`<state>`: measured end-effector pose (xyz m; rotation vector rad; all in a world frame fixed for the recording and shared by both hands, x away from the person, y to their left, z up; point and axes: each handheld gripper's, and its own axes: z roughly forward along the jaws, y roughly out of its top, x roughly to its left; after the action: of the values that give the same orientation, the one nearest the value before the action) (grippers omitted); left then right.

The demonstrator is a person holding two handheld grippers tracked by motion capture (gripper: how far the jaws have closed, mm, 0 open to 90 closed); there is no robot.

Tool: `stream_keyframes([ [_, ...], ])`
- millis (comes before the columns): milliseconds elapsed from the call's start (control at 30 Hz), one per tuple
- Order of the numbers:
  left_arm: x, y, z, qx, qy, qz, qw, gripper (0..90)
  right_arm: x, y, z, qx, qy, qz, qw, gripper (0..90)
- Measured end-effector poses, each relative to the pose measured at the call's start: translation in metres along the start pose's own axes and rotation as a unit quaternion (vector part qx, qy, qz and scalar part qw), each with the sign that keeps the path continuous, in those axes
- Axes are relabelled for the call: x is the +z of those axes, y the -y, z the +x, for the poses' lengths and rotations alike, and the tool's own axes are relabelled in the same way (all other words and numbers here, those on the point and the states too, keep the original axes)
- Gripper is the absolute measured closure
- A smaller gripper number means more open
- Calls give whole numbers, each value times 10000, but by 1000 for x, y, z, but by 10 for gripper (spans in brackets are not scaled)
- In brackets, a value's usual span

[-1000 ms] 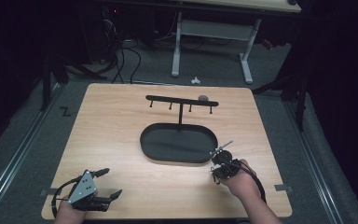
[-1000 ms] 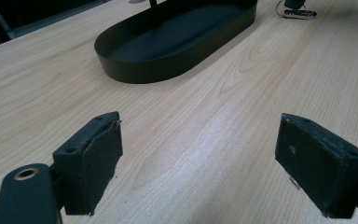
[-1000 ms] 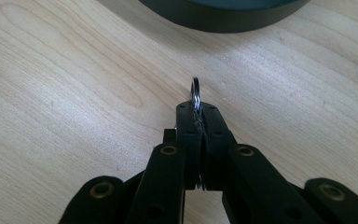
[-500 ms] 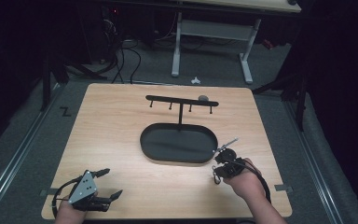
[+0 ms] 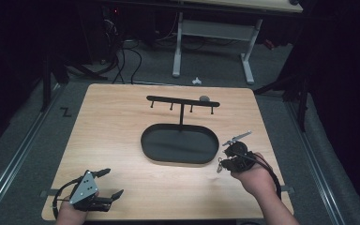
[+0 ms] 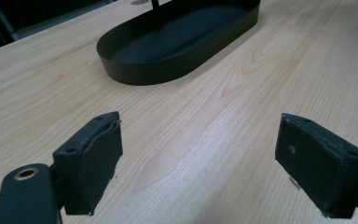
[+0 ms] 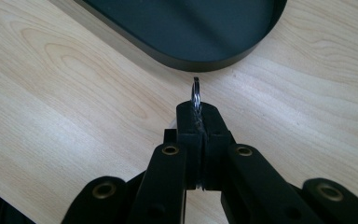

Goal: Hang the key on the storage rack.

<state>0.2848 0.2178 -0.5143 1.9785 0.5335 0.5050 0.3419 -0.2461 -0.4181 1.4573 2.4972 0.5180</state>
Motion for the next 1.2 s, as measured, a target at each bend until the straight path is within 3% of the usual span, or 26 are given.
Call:
stream_keyframes([
  [300,1,-1,0,10,-33,-31,10000,153,-1,-2,-2,-3,-14,-54,10000,889],
  [733,0,-1,-1,17,0,2,10000,153,-15,-9,-8,55,-18,-256,9997,890],
  [1200,-1,-1,0,40,14,-33,10000,153,-29,-35,-10,84,50,-282,9996,889],
])
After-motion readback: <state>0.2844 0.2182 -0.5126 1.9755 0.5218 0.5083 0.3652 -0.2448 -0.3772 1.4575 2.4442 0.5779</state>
